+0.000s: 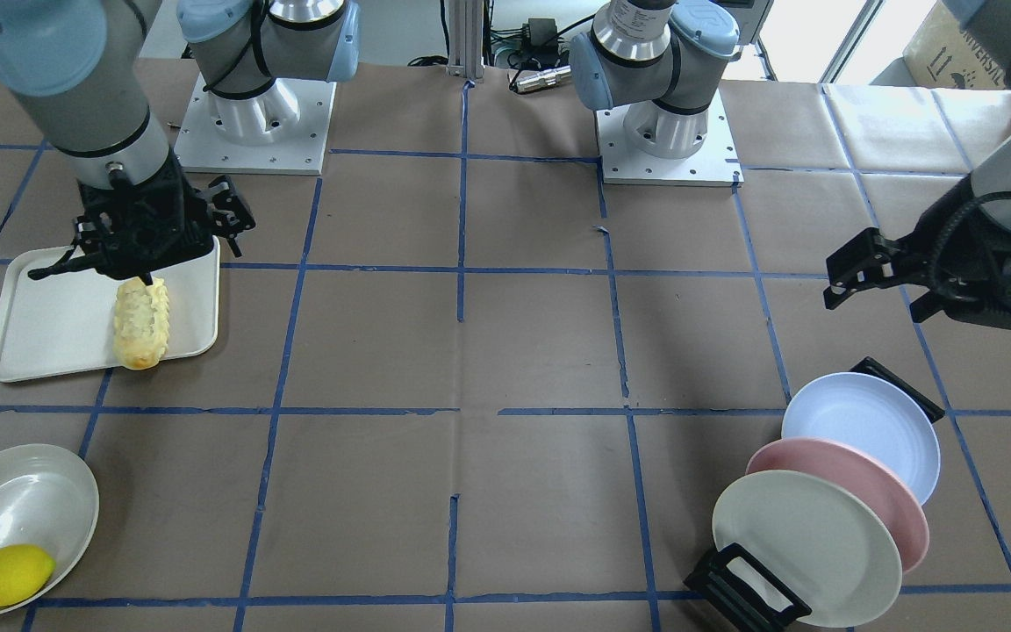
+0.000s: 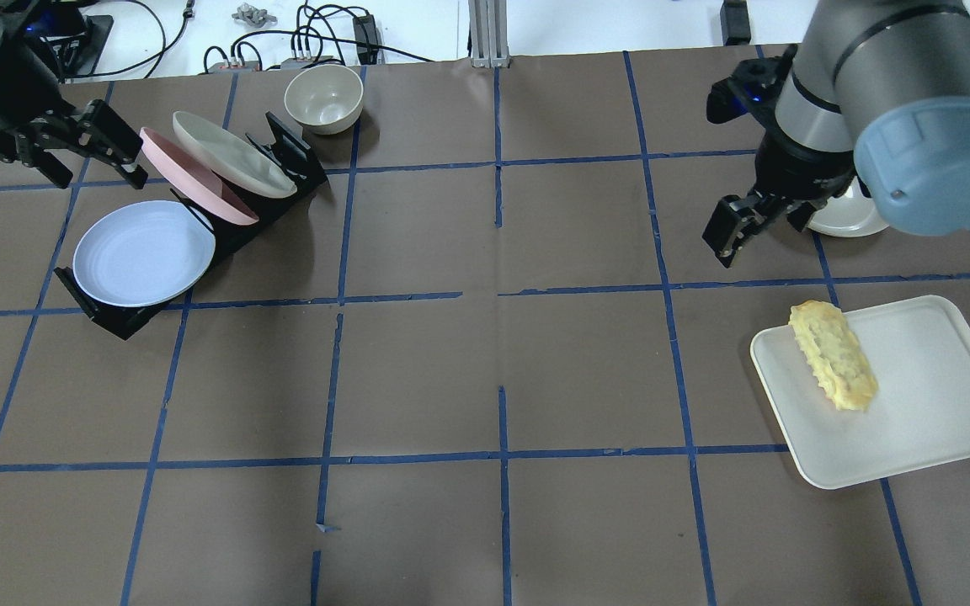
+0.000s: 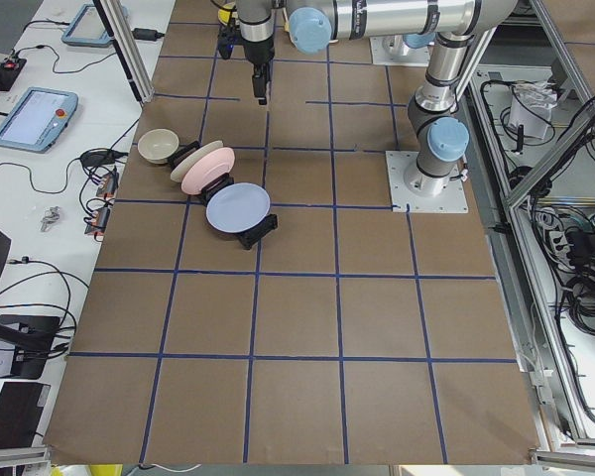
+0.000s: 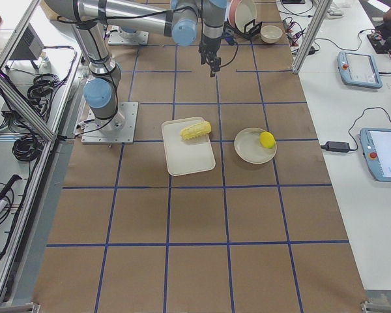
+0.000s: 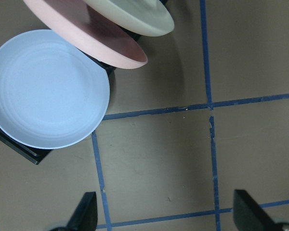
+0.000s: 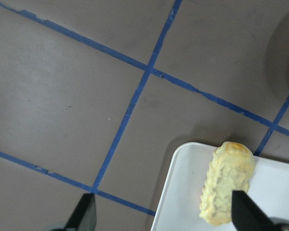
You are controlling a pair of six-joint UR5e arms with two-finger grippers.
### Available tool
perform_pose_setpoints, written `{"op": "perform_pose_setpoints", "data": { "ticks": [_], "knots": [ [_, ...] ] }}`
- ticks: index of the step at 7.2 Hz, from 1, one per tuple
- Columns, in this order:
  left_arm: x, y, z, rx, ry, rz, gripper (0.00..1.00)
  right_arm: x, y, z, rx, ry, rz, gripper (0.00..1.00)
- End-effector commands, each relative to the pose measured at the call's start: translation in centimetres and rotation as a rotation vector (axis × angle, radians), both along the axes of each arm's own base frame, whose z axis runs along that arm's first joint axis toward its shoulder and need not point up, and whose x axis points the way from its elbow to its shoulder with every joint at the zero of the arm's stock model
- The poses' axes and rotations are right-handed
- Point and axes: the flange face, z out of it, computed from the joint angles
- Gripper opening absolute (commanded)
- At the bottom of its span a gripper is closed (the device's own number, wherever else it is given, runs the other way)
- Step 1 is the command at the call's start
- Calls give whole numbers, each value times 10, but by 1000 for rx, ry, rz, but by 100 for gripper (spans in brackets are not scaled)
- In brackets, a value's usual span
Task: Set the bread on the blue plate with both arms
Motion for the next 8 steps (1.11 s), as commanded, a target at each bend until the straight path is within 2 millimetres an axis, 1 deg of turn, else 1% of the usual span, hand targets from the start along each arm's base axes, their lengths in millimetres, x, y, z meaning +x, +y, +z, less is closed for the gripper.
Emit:
{"op": "perform_pose_setpoints", "data": {
  "ticks": [1,2,3,4,5,6,7,8],
  "knots": [
    [82,-22,-34,28,35,-38,100,-105,14,-70,-33,-14,22,100],
    [110,-35,-56,22,106,-29,100,-116,28,-105,-49,-6,16,100],
    [136,-46,-81,28,148,-17,100,-117,34,-135,-77,7,25,100],
    [171,-57,-112,47,174,-33,100,-129,42,-154,-100,16,56,100],
    [199,-69,-138,60,191,-26,100,-134,49,-166,-105,17,42,100],
    [220,-82,-162,74,202,-12,100,-134,48,-174,-105,14,42,100],
    [228,-90,-186,92,218,-7,100,-136,46,-187,-95,3,39,100],
    [229,-93,-212,122,239,-5,100,-138,46,-190,-91,1,31,96]
  ]
}}
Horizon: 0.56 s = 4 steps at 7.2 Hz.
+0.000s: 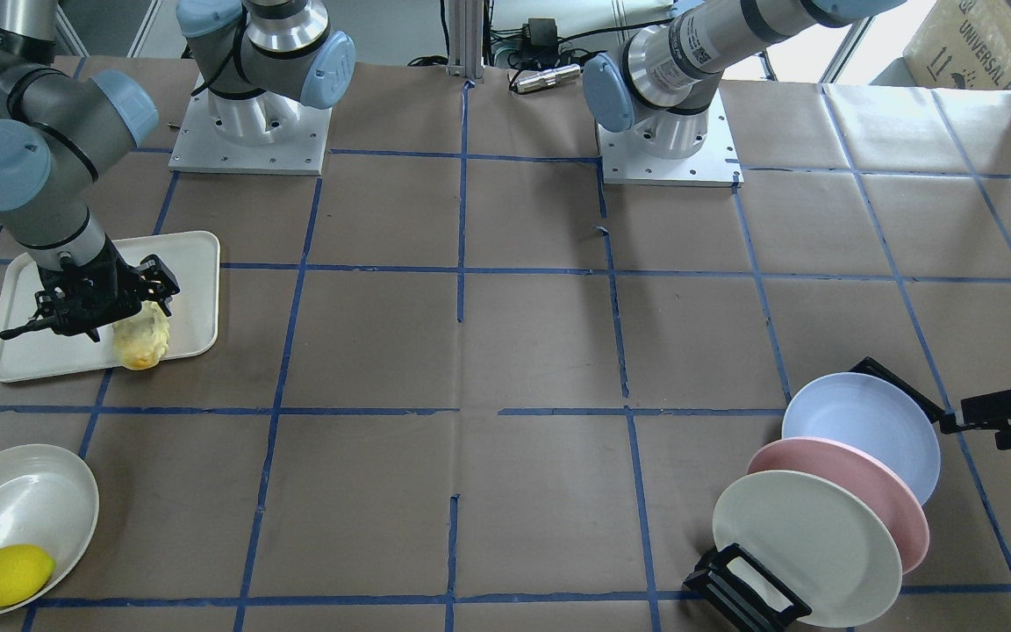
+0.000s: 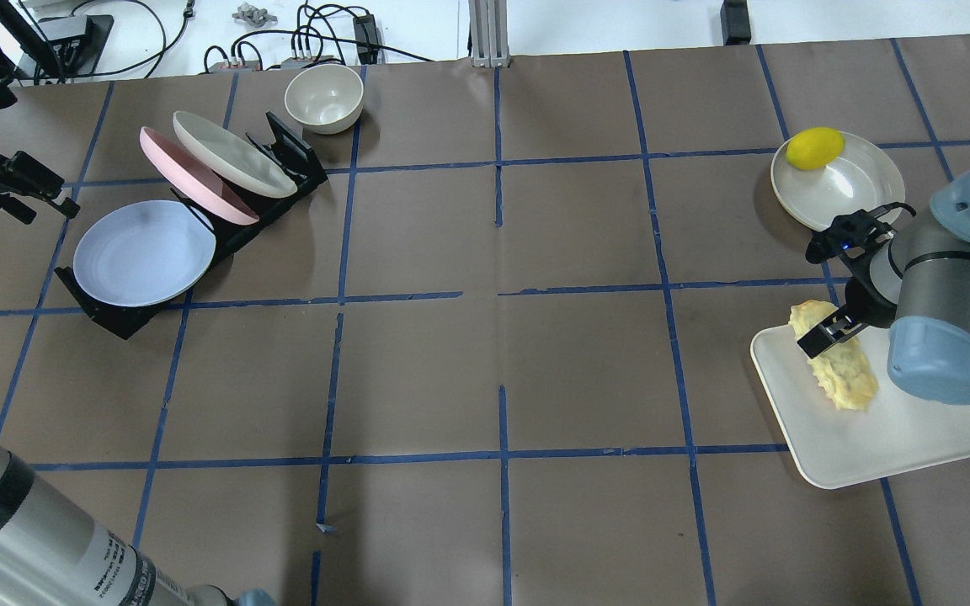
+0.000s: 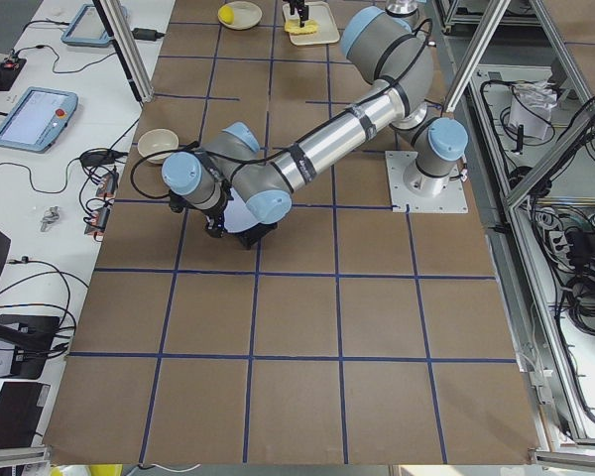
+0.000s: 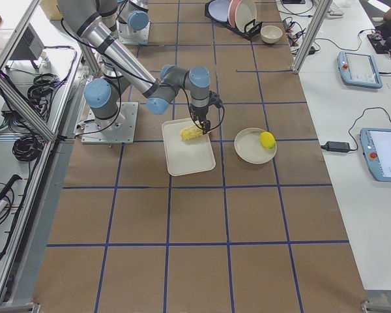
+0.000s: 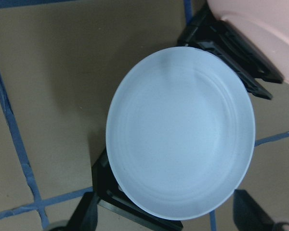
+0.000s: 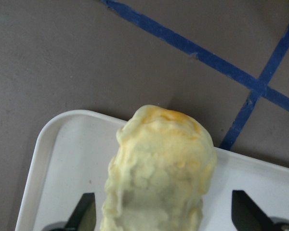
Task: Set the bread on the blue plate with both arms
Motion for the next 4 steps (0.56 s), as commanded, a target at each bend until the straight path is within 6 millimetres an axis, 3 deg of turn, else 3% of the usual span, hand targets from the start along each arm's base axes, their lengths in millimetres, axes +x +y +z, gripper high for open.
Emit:
{"op": "perform_pose_setpoints", "data": {
  "ticks": [1,2,3,4],
  "knots": [
    [0,-13,-53,40,64,11,100,3,10,-16,20,-11,-11,65],
    [-2,-12,-73,55,101,15,94,10,19,-26,21,-41,-15,13],
    [-1,-16,-76,62,91,19,77,9,14,-17,-4,-39,-18,6],
    [2,-14,-78,70,93,20,37,4,2,13,-25,-25,-26,5]
  ]
}}
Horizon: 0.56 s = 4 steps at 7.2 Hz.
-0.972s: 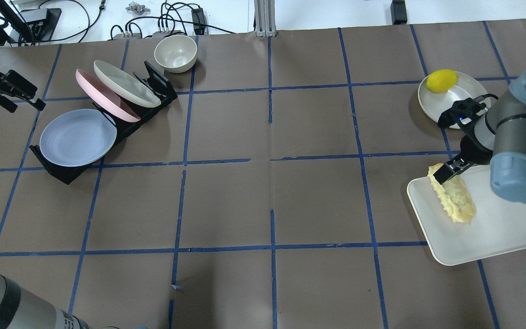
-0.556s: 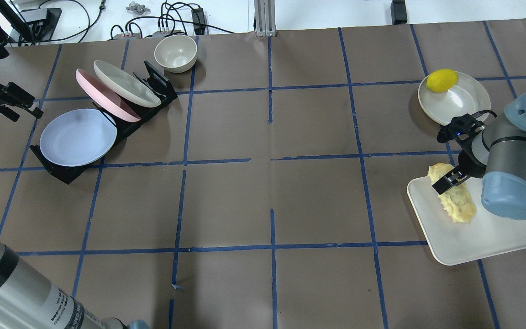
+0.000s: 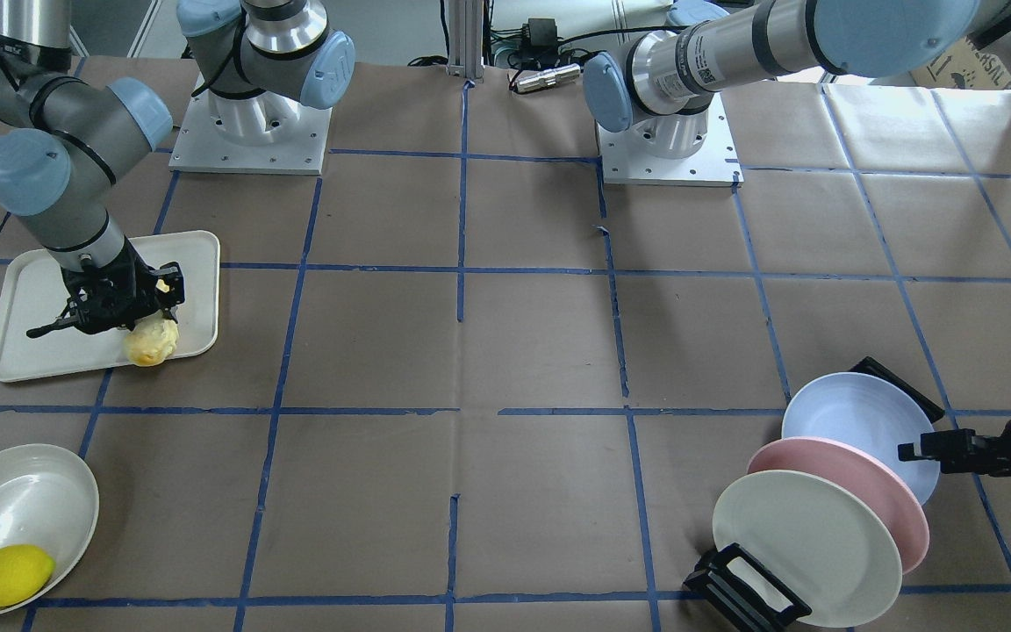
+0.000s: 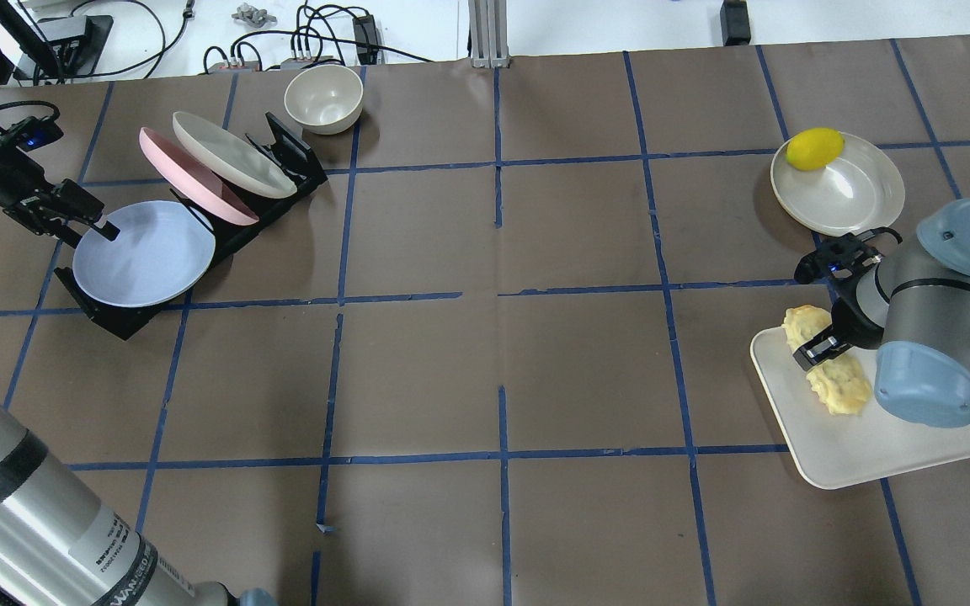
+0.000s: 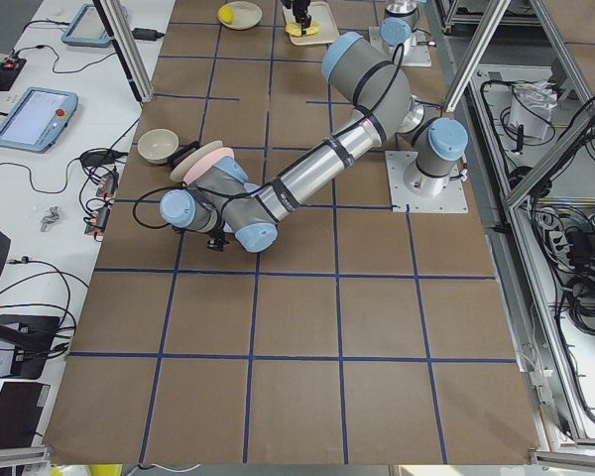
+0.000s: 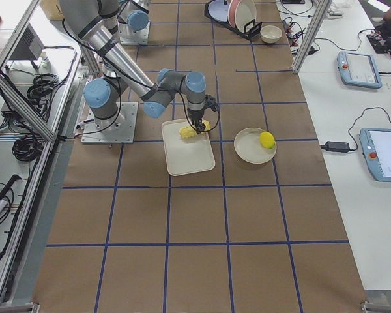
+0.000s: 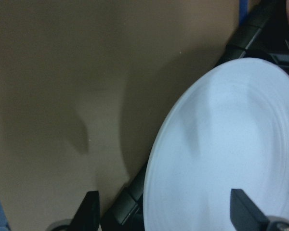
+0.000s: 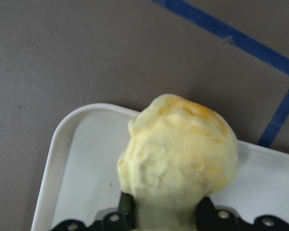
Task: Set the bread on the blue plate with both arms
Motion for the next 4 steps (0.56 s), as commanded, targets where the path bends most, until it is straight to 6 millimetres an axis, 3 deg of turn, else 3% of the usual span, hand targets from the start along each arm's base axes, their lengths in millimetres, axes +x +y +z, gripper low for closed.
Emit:
{"op": "perform_pose_setpoints", "data": {
  "ticks": [1,2,3,4],
  "knots": [
    [2,1,-3,13,2,9,21,-4,-26,65,41,-25,-24,5],
    [-2,1,4,12,-1,5,19,-6,-47,104,56,-31,-13,6],
    [-1,2,1,21,4,8,18,10,-59,126,61,-35,23,6],
    [0,2,3,19,1,9,17,26,-57,137,92,-45,16,7]
  ]
}}
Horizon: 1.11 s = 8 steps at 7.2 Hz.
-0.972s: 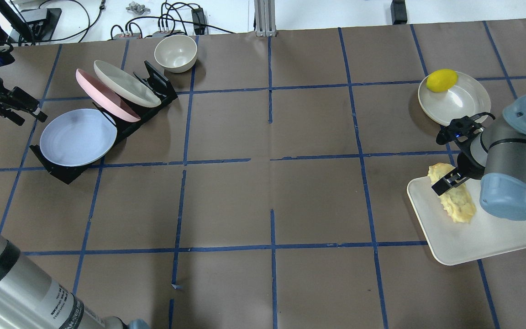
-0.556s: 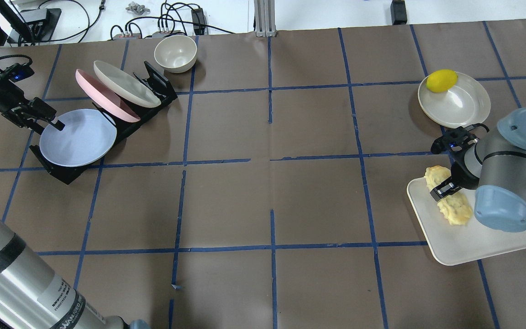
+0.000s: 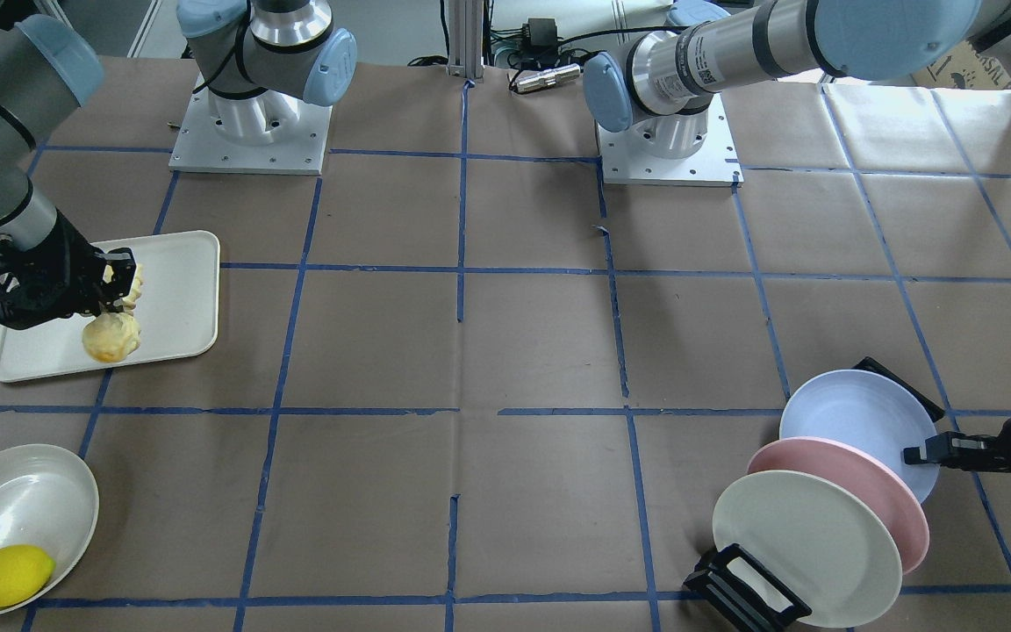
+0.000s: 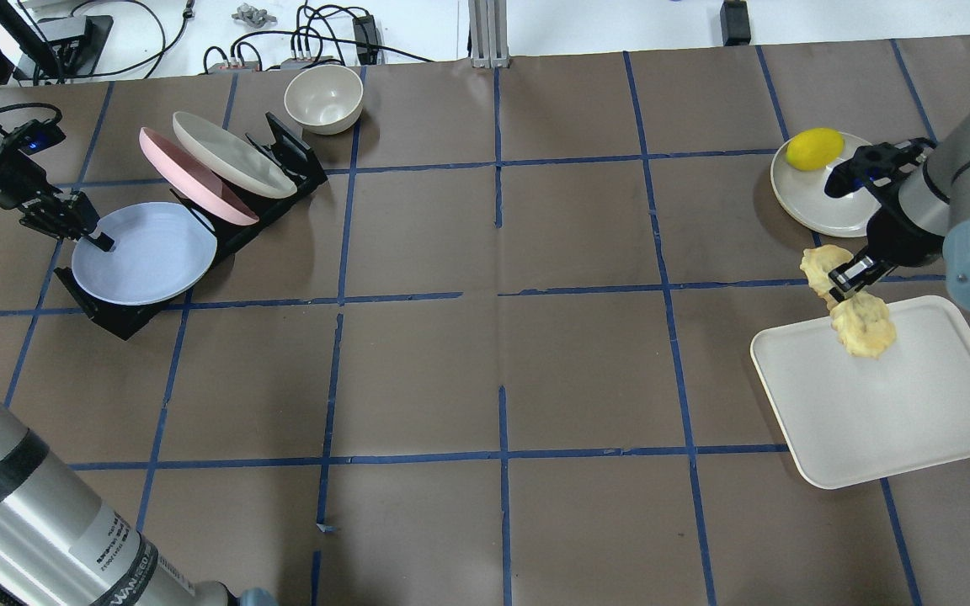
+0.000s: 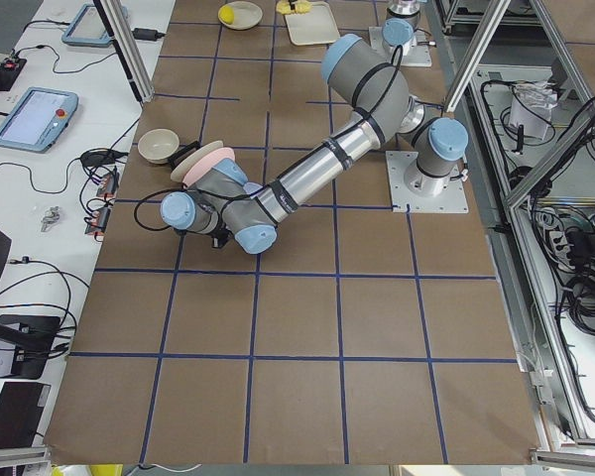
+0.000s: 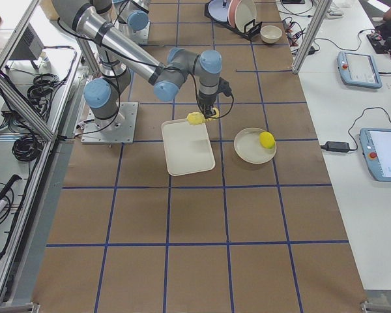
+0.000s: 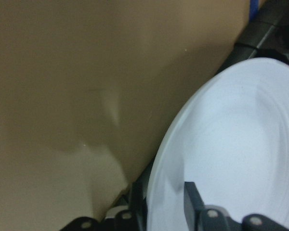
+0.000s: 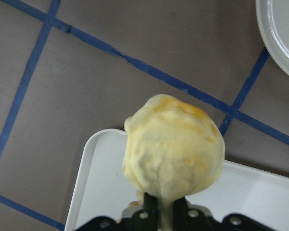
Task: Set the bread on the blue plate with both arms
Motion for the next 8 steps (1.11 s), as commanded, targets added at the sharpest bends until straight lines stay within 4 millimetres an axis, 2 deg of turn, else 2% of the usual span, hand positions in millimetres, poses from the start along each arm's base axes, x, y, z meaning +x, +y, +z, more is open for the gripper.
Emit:
{"op": "perform_pose_setpoints", "data": {
  "ticks": [1,2,3,5,6,7,8],
  "knots": [
    [-2,0,13,-6,-20,-8,17,40,-4,45,-2,1,28,8],
    [0,2,35,-11,-66,-21,16,65,-2,61,13,6,-43,8],
    [-2,7,58,-11,-79,-28,16,100,-1,84,28,14,-26,8],
    [-11,32,83,4,-61,-35,16,171,4,131,47,37,-150,7],
    [-35,47,109,-3,-72,-47,16,209,10,136,36,47,-169,8],
    [-63,69,130,-2,-79,-47,16,234,19,138,30,51,-200,8],
    [-105,91,149,15,-102,-7,15,241,21,137,31,52,-198,8]
  ]
}}
